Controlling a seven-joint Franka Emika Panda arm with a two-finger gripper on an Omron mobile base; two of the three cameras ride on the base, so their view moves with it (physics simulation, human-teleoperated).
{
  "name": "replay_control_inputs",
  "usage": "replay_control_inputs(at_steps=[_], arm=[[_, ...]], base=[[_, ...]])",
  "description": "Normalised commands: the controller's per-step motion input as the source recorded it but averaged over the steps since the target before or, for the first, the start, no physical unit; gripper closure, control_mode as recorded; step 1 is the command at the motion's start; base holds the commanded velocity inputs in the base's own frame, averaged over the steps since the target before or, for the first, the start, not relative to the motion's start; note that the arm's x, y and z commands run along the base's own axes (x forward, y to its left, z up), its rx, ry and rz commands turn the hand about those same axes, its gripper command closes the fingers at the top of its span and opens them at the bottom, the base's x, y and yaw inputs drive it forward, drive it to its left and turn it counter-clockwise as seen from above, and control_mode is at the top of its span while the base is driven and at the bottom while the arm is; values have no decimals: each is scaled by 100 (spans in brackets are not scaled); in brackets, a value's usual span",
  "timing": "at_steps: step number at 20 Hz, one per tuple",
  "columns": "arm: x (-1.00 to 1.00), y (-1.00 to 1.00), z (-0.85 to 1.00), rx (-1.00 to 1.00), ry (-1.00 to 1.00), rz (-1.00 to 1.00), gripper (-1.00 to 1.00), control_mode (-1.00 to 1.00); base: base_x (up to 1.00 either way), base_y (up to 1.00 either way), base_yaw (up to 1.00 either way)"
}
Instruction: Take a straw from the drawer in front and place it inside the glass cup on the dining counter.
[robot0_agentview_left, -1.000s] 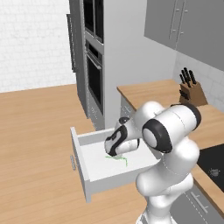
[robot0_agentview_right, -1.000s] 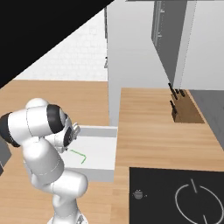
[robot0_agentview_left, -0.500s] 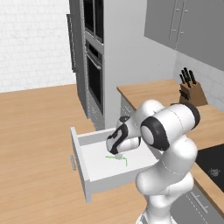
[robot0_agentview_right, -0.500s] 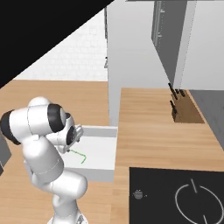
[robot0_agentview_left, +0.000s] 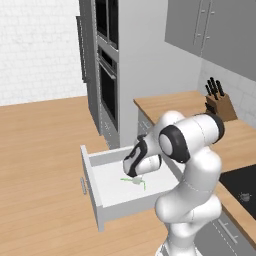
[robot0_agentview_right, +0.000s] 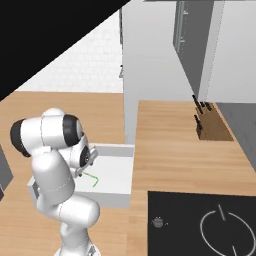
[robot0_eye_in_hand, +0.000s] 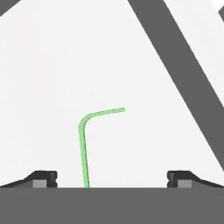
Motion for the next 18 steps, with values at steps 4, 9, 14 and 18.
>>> replay_control_inputs(at_steps=[4,9,14,18], arm=[[19,0,-18,0,2,-3,-100,-100],[28,0,-19,0,8,-4,-100,-100],[24,0,-22,0,9,-3,-100,-100],[15,0,-24,0,7,-2,-100,-100]], base=[[0,0,0],[0,0,0],[0,0,0],[0,0,0]])
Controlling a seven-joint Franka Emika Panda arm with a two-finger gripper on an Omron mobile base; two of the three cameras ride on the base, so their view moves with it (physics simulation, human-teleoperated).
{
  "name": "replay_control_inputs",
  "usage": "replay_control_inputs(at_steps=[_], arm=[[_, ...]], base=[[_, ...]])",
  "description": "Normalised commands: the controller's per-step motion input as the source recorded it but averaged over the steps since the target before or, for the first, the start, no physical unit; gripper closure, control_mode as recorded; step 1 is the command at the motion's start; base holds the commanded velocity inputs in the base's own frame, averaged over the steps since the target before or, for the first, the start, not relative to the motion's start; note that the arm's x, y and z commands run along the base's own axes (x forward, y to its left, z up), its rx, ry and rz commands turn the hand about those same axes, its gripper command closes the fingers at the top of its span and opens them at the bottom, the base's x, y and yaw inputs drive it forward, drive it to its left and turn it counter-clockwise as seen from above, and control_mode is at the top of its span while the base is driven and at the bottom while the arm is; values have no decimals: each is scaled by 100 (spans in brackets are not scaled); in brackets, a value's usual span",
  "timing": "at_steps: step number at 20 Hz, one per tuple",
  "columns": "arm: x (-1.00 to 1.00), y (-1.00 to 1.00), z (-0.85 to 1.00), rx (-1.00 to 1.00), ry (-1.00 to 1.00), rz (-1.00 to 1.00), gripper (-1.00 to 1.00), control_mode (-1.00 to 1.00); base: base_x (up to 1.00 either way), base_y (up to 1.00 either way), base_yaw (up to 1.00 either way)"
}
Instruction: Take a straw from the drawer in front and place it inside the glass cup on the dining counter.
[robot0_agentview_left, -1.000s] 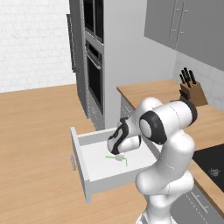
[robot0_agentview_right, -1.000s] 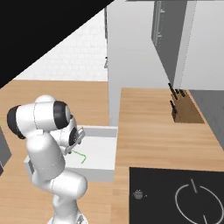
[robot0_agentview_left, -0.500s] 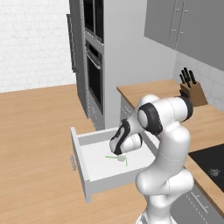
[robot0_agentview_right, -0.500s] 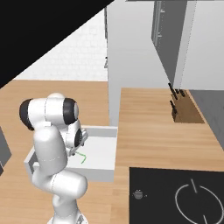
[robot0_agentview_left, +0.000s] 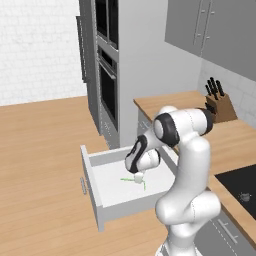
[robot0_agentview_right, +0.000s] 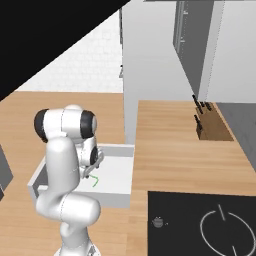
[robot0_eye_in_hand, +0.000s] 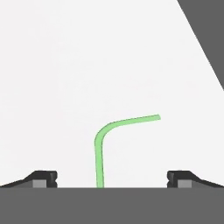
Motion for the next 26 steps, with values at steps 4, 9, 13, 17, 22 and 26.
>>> replay_control_inputs(at_steps=[4,9,13,17,22,26], arm=[[12,1,-23,0,4,-2,-100,-100],[11,3,-25,0,6,-1,-100,-100],[9,3,-27,0,4,0,-100,-100],[8,0,-31,0,2,0,-100,-100],[10,1,-37,0,0,0,-100,-100],[2,1,-41,0,0,0,-100,-100]], base=[[0,0,0],[0,0,0],[0,0,0],[0,0,0],[0,0,0],[0,0,0]])
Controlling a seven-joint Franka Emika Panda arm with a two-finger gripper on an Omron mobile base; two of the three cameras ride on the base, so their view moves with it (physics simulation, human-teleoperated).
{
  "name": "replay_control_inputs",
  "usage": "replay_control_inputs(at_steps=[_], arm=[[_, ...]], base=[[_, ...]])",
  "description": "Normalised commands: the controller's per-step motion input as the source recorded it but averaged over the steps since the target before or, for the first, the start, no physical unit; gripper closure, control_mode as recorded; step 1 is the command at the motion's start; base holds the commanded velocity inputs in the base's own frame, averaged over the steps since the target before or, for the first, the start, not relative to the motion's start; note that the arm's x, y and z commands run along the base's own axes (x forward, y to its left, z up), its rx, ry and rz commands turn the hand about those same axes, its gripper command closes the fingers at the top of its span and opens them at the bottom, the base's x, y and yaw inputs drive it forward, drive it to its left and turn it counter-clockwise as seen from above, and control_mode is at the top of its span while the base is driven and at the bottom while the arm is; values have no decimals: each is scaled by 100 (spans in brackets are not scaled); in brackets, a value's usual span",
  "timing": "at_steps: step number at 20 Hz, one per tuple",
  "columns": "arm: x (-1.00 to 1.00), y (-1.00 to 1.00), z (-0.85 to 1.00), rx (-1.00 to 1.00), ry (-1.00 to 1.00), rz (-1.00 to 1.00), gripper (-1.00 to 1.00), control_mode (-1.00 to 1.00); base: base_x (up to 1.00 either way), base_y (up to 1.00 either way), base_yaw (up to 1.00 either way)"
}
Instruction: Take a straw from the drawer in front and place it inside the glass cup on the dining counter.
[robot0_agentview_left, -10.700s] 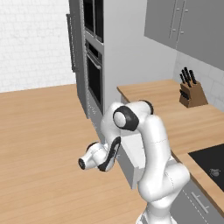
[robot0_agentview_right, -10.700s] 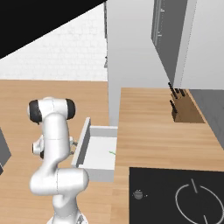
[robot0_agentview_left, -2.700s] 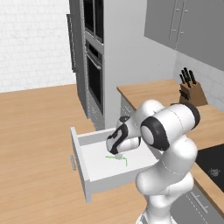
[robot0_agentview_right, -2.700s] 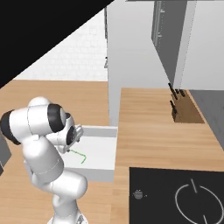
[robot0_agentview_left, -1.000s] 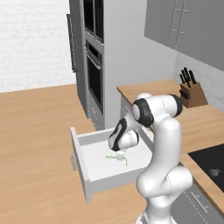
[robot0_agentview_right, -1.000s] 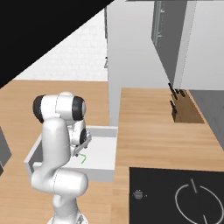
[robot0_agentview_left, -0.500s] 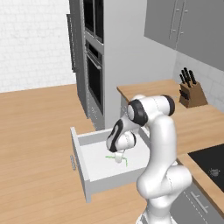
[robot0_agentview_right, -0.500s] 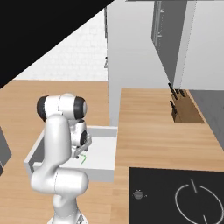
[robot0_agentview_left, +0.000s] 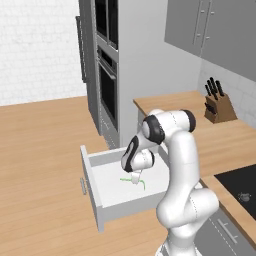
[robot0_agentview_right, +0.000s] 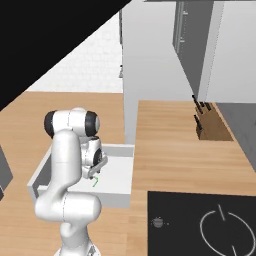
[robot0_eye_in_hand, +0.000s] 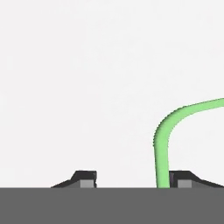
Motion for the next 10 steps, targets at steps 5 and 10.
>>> replay_control_inputs(at_steps=[5,10], arm=[[1,8,-53,-3,0,0,100,-100],[0,13,-47,-4,0,0,100,-100]], base=[[0,0,0],[0,0,0]])
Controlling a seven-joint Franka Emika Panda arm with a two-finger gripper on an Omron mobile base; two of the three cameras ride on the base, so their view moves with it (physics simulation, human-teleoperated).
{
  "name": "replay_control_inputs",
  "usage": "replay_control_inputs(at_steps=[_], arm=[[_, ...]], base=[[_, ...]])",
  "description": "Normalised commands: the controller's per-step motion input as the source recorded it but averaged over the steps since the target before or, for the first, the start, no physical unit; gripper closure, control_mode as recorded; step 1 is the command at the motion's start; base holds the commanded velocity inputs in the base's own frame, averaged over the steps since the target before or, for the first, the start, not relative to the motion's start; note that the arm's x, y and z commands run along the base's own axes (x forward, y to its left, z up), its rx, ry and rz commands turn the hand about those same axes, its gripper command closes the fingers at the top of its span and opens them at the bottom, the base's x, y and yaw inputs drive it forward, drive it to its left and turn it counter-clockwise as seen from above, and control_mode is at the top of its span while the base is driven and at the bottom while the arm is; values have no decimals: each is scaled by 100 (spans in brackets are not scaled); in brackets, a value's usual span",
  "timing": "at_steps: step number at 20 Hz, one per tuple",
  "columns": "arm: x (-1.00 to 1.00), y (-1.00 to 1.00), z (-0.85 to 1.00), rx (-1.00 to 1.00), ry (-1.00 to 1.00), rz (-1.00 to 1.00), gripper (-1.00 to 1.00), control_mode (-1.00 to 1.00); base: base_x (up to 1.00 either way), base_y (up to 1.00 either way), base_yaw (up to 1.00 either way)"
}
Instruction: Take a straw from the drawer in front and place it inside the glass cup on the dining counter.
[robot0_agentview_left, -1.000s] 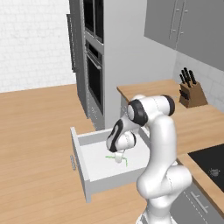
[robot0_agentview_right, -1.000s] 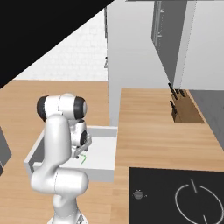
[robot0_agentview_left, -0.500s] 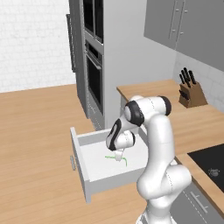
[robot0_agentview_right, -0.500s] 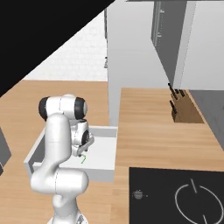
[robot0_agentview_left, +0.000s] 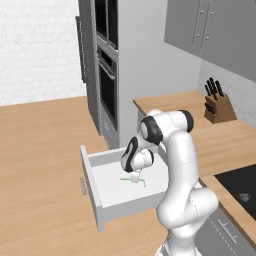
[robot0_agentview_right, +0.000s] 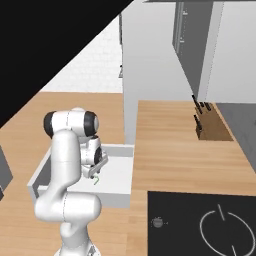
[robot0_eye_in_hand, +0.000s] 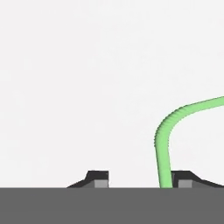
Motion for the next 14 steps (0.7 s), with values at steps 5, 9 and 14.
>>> replay_control_inputs(at_steps=[5,9,14], arm=[[0,4,-36,-1,0,0,100,-100],[0,0,-12,0,0,0,100,-100],[-5,1,-12,-1,-1,0,100,-100]], base=[[0,0,0],[0,0,0],[0,0,0]])
